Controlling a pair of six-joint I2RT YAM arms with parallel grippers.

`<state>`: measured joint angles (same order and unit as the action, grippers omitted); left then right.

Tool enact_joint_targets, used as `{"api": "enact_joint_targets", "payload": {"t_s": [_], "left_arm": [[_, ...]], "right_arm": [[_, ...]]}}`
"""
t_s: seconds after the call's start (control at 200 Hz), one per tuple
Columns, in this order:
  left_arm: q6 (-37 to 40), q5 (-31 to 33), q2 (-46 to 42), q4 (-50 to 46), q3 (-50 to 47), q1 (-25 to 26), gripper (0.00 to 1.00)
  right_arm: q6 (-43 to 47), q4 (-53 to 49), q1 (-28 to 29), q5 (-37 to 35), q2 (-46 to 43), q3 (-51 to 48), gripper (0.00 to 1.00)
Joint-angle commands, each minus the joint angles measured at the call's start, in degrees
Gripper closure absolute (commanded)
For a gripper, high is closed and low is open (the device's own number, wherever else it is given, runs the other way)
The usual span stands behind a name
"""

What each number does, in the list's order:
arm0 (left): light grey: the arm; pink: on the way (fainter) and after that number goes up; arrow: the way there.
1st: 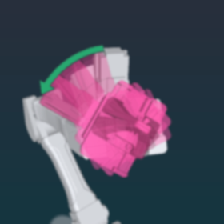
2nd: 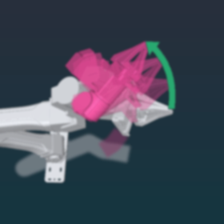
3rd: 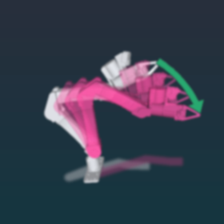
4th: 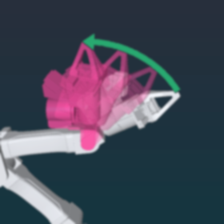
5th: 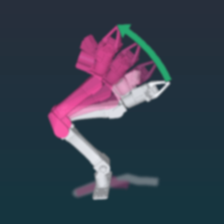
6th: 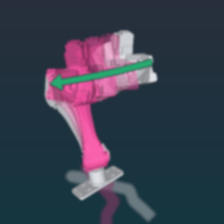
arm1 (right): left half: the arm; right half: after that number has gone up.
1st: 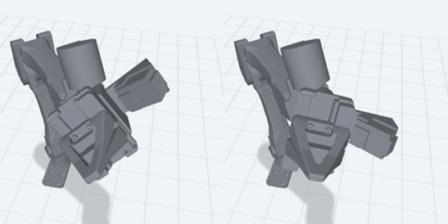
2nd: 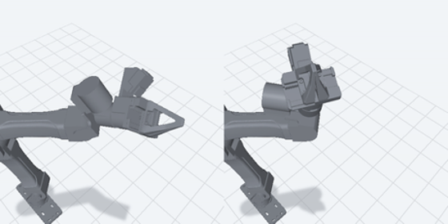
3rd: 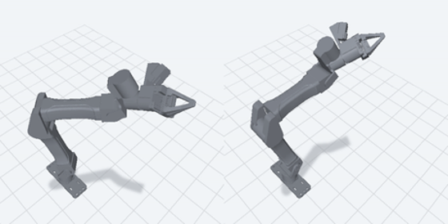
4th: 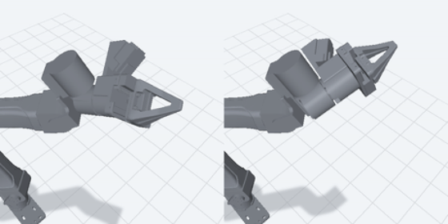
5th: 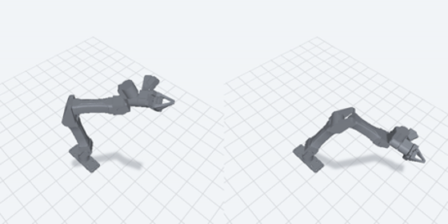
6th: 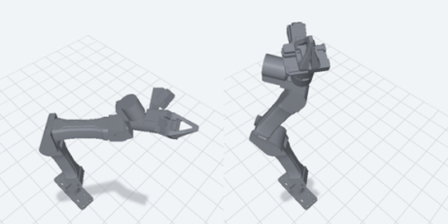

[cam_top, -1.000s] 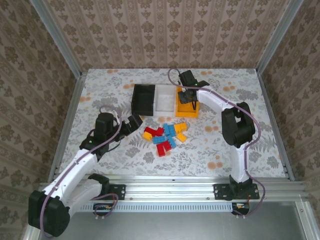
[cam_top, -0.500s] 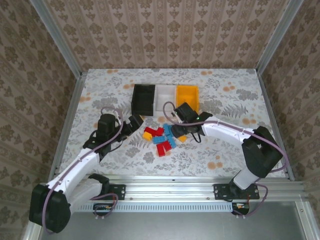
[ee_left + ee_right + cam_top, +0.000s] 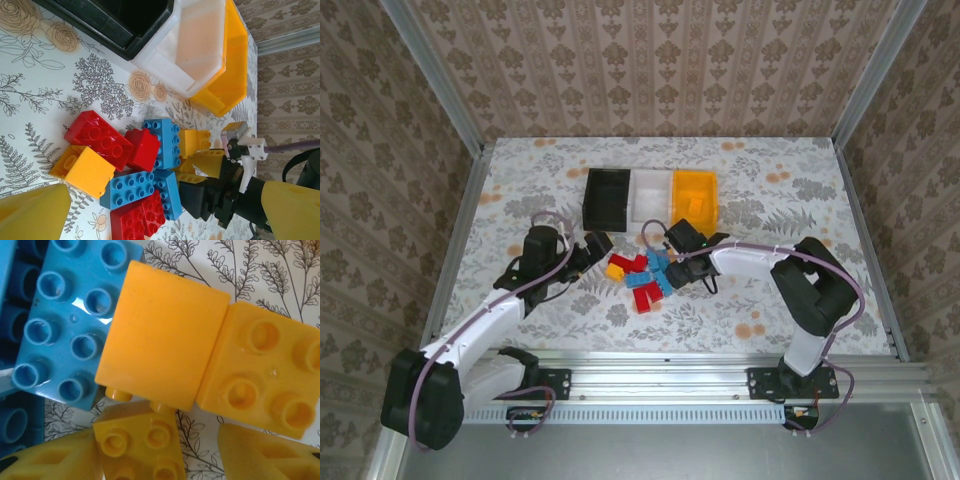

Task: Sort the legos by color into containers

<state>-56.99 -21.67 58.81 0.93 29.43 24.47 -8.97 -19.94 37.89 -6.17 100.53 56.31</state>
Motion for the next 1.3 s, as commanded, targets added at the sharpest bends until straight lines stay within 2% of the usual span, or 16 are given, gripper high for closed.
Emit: {"api": "enact_joint_targets", "payload": {"t_s": [0.0,0.08,0.245,0.46,0.66,0.79,0.905,1.08,1.295], "left_arm": [[0.5,-0.7,-0.3,0.2,2.1,0.4,0.00],[0.5,-0.5,-0.5,0.0,2.0,0.4,0.00],[0.6,-0.6,0.0,0.3,2.4,0.4,0.00],[-0.3,-0.2,1.1,0.5,2.1,0.5,0.00],[-1.7,0.0,2.8,1.3,1.4,0.8,0.00],[-2.6,-0.2,3.4,0.4,1.6,1.2,0.00],[-2.4,-0.4,3.3,-1.3,1.8,1.3,0.01],[-1.4,0.5,1.7,-5.1,2.2,1.3,0.01],[-0.1,2.4,-1.7,-8.4,2.6,1.3,0.00]], "right_arm": [[0.1,-0.1,-0.1,-2.5,1.1,-0.9,0.48],[-0.2,-0.2,0.6,-2.7,-1.4,-2.2,0.57],[-1.5,-1.7,2.7,-5.8,-5.7,-4.3,0.68],[-2.3,-2.2,4.2,-8.4,-11.8,-6.1,0.70],[-0.9,-3.2,2.2,-10.0,-15.1,-0.3,0.69],[0.5,-1.7,-3.6,-9.0,-11.9,6.7,0.69],[1.9,-1.3,-8.1,-7.8,-5.3,14.3,0.69],[4.4,-4.0,-11.4,-7.8,6.9,27.1,0.69],[4.3,-6.8,-14.5,-4.8,14.1,35.1,0.66]]}}
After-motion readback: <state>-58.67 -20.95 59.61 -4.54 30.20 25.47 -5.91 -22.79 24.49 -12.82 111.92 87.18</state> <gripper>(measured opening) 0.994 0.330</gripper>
